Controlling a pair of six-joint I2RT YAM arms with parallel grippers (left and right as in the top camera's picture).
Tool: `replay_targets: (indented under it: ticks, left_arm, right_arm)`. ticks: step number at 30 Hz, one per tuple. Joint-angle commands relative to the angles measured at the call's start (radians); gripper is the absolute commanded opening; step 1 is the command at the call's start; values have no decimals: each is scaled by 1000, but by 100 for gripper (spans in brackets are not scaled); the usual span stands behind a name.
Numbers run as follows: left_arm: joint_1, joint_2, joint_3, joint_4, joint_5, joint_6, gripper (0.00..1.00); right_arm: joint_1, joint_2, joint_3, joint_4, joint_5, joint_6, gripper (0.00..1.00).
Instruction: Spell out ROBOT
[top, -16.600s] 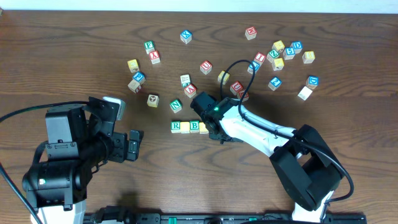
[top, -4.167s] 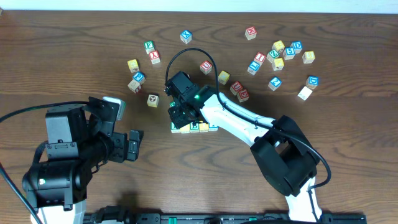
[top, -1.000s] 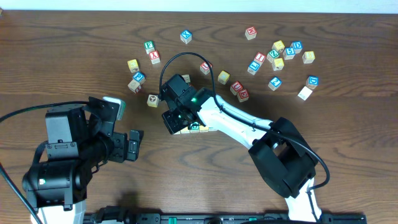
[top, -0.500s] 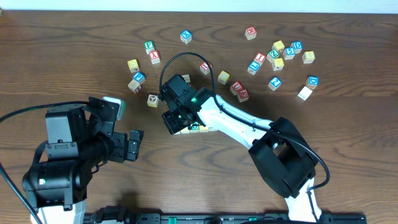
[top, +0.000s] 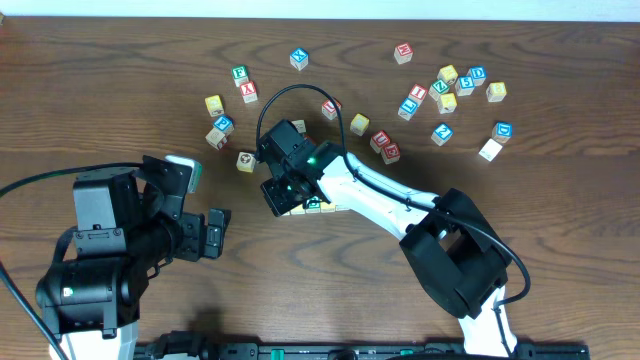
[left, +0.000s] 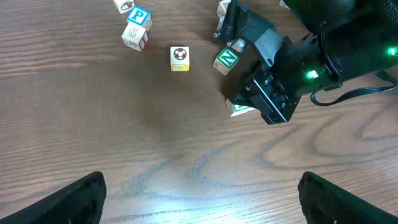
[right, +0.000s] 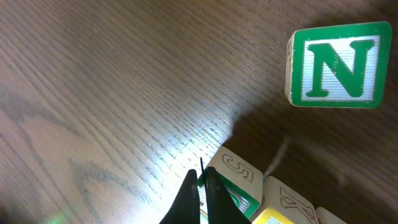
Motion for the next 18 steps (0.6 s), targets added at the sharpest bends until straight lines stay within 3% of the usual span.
replay_targets:
  ticks: [1,18]
  left_arm:
    - [5,-1,8,-3,11,10,97]
    - [5,-1,8,-3,12,10,97]
  right_arm:
    - [12,12,10,-4,32,-20,1]
    - [7,-1,11,3,31,-21,1]
